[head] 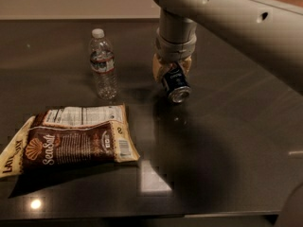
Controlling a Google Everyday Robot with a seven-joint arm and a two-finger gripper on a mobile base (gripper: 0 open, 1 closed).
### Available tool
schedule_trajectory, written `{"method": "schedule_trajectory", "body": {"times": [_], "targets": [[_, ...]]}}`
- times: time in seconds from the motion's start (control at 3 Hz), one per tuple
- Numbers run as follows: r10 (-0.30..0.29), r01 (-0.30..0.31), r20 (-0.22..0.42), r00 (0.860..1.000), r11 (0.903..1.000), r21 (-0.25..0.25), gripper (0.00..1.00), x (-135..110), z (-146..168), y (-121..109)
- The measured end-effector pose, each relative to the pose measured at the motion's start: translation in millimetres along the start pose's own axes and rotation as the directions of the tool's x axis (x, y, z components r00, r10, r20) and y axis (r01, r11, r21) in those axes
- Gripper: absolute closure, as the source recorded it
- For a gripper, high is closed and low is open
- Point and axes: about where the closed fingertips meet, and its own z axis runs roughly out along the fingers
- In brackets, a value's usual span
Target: Place pepsi can upright
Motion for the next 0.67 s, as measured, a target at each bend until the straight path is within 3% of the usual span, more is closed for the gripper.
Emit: {"method": "schedule_trajectory", "body": {"times": [0.33,0.67], "targets": [[-0.188,0.188,0.107,0.976,0.9821,0.009,1.00,-9.2,-16.3,9.4],[-0.348,0.355,0.238,0.907,0.9348,0.014,1.00,-17.1,-34.8,19.4]]}}
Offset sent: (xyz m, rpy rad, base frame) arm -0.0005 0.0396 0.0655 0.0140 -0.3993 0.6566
